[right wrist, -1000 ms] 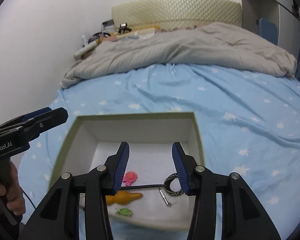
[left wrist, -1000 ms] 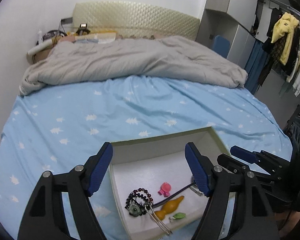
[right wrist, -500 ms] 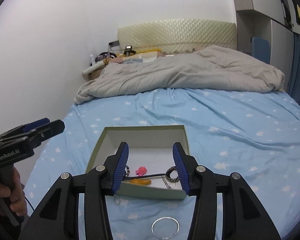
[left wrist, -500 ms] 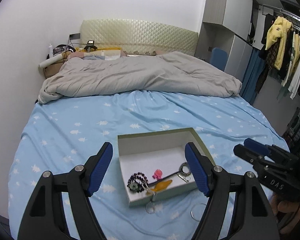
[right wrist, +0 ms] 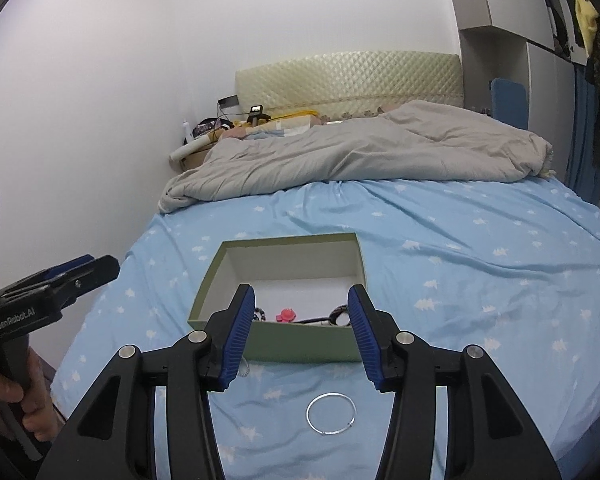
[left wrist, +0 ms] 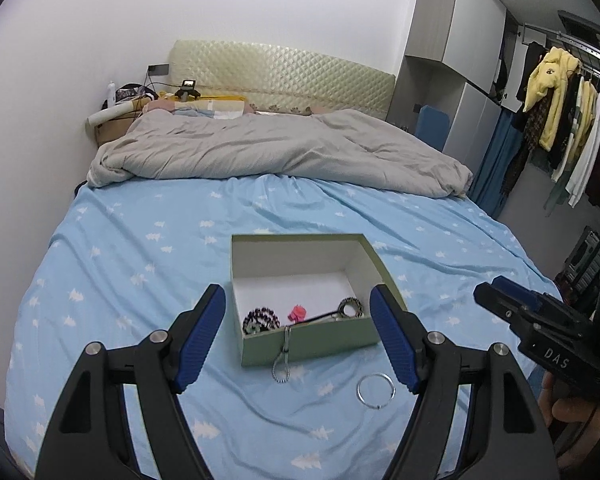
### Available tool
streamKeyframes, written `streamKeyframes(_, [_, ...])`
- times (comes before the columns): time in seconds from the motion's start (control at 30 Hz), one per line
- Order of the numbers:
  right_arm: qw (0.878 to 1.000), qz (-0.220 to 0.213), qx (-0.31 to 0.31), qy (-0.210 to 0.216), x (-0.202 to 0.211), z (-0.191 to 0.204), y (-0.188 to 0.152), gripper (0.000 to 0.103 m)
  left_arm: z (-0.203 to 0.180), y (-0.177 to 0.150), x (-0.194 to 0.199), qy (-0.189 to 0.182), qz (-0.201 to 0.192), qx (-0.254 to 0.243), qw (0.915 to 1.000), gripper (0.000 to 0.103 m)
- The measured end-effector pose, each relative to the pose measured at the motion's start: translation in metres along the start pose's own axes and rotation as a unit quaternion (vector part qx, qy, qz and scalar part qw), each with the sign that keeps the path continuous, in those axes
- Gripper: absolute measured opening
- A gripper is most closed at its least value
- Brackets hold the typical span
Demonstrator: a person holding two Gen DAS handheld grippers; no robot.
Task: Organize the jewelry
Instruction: 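Withdraw both tools from the box toward the silver bangle, then grasp the hanging ball chain with the left tool while the right tool grasps the bangle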
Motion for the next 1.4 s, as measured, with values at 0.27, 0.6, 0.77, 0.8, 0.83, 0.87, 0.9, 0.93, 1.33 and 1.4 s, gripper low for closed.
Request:
streamKeyframes(0.27, [1.0, -0.01, -0.006, 0.002, 0.014, -0.006, -0.039, 0.047, -0.004, -0.042, -0.002, -0.004, 0.016, 0.01, 0.9998, 0.075])
streamKeyframes(0.6, [1.0, -0.002, -0.019, -0.01, 0.011, -0.023, -0.097, 0.048, 0.006, -0.085, -0.019, -0.018, 0.033, 0.035, 0.9987, 0.075])
streamKeyframes(0.77, [1.0, 0.0, -0.008, -0.012, 0.0, -0.023, -0.118, 0.054, 0.011, -0.101, -0.038, -0.022, 0.047, 0.045, 0.9977, 0.074])
streamKeyframes(0.8, [1.0, 0.004, -0.004, -0.01, -0.005, -0.022, -0.123, 0.055, 0.012, -0.104, -0.044, -0.025, 0.051, 0.045, 0.9974, 0.073])
streamKeyframes(0.83, [1.0, 0.007, -0.002, -0.008, -0.009, -0.022, -0.126, 0.06, 0.013, -0.106, -0.05, -0.026, 0.055, 0.047, 0.9971, 0.072])
streamKeyframes(0.87, [1.0, 0.01, 0.0, -0.007, -0.014, -0.022, -0.13, 0.067, 0.014, -0.107, -0.053, -0.025, 0.058, 0.048, 0.9969, 0.07])
streamKeyframes(0.9, [1.0, 0.015, 0.002, -0.006, -0.02, -0.022, -0.133, 0.069, 0.015, -0.109, -0.058, -0.026, 0.061, 0.049, 0.9966, 0.07])
streamKeyframes(0.93, [1.0, 0.019, 0.002, -0.005, -0.025, -0.022, -0.136, 0.069, 0.017, -0.111, -0.063, -0.026, 0.063, 0.049, 0.9965, 0.069])
streamKeyframes(1.33, [0.996, 0.09, 0.011, -0.016, -0.109, -0.033, -0.167, 0.077, 0.025, -0.121, -0.131, -0.038, 0.093, 0.056, 0.9934, 0.06])
streamKeyframes(1.4, [0.994, 0.102, 0.016, -0.019, -0.122, -0.032, -0.172, 0.077, 0.025, -0.122, -0.143, -0.035, 0.101, 0.054, 0.9927, 0.06])
Point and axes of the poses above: each gripper's, at about its wrist camera, not at the fingertips, and x roughly against the way its jaws point, z to its left, y to its top, the point moved 1 cm from there along -x, roughly the way its jaws point, and after that the axes turned 2 degrees about z, right-handed, at the moved point
